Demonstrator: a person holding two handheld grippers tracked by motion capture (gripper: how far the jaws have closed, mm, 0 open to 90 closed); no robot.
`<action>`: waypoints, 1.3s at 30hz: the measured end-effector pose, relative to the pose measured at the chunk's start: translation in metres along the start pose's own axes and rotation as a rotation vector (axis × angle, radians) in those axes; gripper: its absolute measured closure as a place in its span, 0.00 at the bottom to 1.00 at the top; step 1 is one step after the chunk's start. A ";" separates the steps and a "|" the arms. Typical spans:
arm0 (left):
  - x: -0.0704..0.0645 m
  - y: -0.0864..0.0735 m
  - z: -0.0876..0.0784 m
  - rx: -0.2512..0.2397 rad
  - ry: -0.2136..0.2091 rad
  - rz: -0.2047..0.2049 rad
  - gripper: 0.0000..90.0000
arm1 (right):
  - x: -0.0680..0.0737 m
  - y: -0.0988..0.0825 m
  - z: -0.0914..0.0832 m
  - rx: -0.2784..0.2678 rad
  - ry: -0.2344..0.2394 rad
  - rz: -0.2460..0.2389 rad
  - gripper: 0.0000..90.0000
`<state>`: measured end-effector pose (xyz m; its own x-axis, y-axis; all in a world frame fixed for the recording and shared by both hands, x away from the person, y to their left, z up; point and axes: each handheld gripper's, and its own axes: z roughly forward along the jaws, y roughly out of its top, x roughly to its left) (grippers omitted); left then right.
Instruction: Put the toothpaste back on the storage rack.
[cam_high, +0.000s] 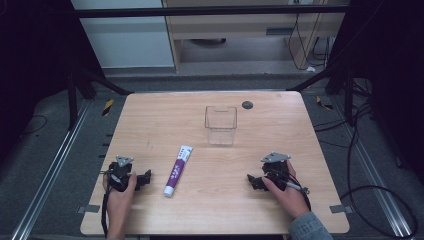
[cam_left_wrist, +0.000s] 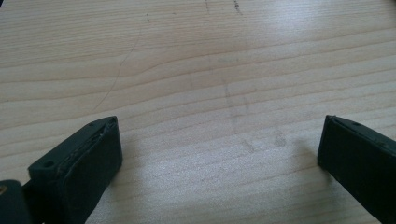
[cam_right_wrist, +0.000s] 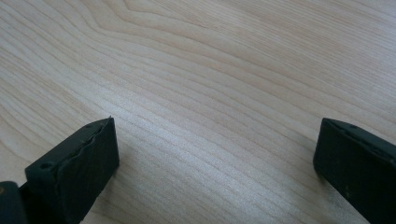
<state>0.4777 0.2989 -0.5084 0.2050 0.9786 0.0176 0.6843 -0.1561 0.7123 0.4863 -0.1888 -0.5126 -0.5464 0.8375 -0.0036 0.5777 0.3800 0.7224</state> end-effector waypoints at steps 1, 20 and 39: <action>0.000 0.000 0.000 0.000 -0.002 0.001 0.00 | 0.000 0.000 0.000 0.000 0.001 0.002 0.01; -0.015 0.013 -0.028 -0.095 -0.046 0.058 0.03 | -0.003 0.001 0.001 -0.001 0.000 -0.007 0.01; -0.081 0.081 -0.048 0.059 -0.089 0.222 0.07 | -0.003 0.001 0.001 0.001 -0.011 0.011 0.01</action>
<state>0.4830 0.2138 -0.4179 0.4139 0.9042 0.1050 0.6549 -0.3759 0.6556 0.4896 -0.1904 -0.5124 -0.5329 0.8462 -0.0032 0.5843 0.3707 0.7220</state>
